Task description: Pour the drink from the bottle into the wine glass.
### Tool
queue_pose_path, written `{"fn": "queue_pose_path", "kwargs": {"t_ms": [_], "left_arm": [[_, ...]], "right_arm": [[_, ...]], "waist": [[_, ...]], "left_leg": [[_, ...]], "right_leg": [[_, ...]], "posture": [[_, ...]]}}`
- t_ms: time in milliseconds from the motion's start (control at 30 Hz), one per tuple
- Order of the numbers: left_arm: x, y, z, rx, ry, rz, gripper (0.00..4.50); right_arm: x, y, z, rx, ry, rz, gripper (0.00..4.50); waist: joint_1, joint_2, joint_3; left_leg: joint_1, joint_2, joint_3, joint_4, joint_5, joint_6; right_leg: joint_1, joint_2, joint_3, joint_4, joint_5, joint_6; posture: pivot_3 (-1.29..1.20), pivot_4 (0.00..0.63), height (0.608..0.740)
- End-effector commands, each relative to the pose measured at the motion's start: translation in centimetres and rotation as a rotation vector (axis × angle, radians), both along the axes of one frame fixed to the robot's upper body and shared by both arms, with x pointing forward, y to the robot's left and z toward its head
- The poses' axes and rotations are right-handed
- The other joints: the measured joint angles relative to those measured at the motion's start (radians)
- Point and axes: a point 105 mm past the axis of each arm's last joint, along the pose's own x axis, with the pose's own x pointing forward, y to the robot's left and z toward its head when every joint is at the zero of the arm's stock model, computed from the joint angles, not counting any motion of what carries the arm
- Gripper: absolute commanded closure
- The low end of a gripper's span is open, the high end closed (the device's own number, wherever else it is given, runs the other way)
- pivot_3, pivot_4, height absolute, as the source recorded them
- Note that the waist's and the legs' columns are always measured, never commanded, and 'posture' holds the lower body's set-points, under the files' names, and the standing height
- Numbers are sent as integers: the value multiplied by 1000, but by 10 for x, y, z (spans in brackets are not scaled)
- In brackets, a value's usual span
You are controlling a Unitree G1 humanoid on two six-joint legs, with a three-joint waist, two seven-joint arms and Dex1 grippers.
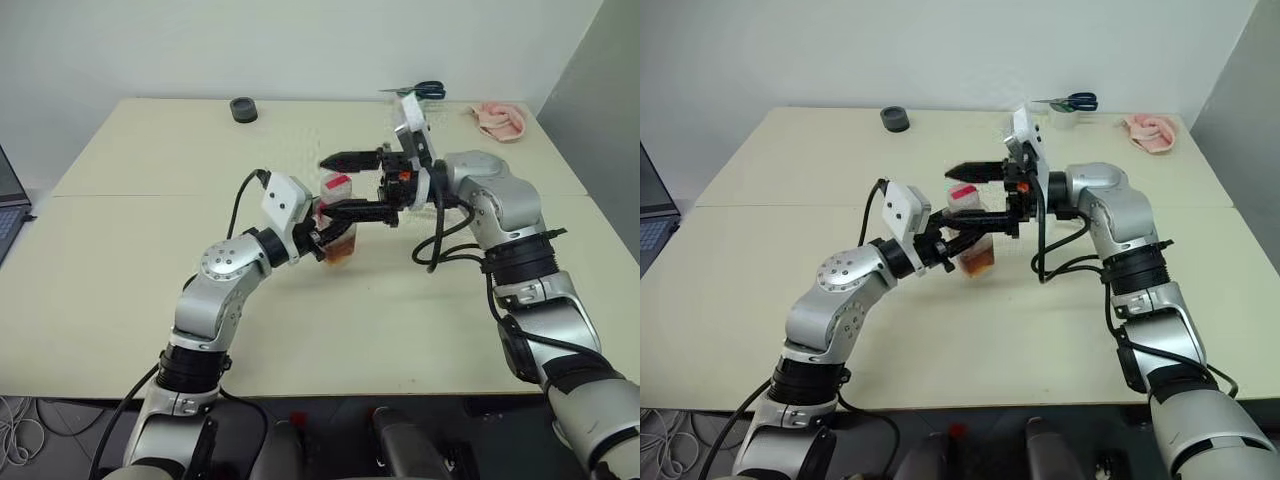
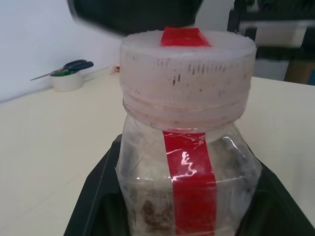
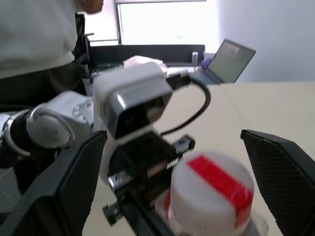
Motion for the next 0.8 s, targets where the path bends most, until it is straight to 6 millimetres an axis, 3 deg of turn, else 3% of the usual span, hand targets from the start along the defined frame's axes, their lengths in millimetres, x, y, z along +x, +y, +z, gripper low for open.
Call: {"fn": "queue_pose_path", "kwargs": {"t_ms": [33,167,367,567,800], "left_arm": [[-4,-5,17,-17,-69,-28,2629],[-2,-7,16,-18,-67,-32,2629],[0,-7,18,-20,-75,-30,2629],[0,-7,15,-18,-69,-34,2629],[2,-9,16,-15,-72,-45,2629]], "right_arm": [[0,-13,43,119,-148,-144,0],[-16,-23,48,172,-143,-235,0],[-37,-18,14,43,-51,-485,0],[-34,-20,10,76,2,-691,0],[-31,-18,-10,47,93,-775,0]], "waist": [[2,0,0],[10,0,0],[15,0,0],[15,0,0],[17,0,0]], "left_leg": [[0,0,0,0,0,0],[0,0,0,0,0,0],[-1,0,-1,0,0,0],[0,0,0,1,0,0],[-1,0,0,1,0,0]], "right_leg": [[0,0,0,0,0,0],[0,0,0,0,0,0],[-1,0,0,0,0,0],[0,0,0,0,-3,5],[-1,0,0,-1,-3,5]], "posture": [[0,150,740],[0,150,740],[0,150,740],[0,150,740],[0,150,740]]}}
